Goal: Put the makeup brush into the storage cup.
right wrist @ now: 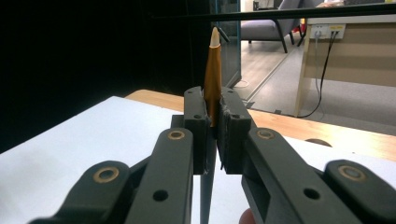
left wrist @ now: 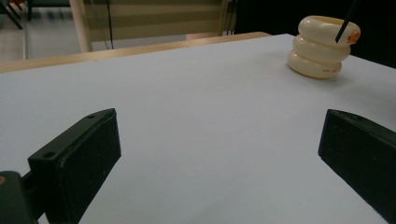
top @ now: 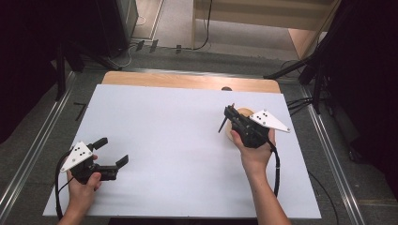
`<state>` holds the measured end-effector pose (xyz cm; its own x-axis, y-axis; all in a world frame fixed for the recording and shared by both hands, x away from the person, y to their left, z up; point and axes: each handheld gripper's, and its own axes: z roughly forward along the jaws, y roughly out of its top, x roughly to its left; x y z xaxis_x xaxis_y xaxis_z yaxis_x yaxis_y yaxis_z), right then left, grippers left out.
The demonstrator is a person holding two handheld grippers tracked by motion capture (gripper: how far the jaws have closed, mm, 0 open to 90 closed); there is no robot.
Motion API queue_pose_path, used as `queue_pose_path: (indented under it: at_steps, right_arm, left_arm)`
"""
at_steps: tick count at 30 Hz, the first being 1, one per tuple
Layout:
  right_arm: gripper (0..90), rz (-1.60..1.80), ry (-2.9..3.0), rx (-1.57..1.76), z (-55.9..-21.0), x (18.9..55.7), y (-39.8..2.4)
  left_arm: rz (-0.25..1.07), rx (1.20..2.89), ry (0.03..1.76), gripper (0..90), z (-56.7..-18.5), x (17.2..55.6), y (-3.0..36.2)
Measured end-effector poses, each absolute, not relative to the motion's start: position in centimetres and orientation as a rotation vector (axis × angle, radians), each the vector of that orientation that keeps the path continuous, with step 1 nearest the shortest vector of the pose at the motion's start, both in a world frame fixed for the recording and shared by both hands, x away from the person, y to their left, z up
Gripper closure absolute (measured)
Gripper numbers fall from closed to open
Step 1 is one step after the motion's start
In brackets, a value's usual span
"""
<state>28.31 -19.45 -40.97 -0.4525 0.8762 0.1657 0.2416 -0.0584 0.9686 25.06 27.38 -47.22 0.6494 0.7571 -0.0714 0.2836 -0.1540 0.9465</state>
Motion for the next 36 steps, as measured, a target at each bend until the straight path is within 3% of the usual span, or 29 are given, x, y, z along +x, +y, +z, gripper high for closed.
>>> queue_pose_path:
  at_steps: [36]
  right_arm:
    - [84.7,1.51,1.572,1.227,-39.3,29.2,-23.5]
  left_arm:
    - [0.512,1.715,0.868,0.0,-47.7,25.3,27.7]
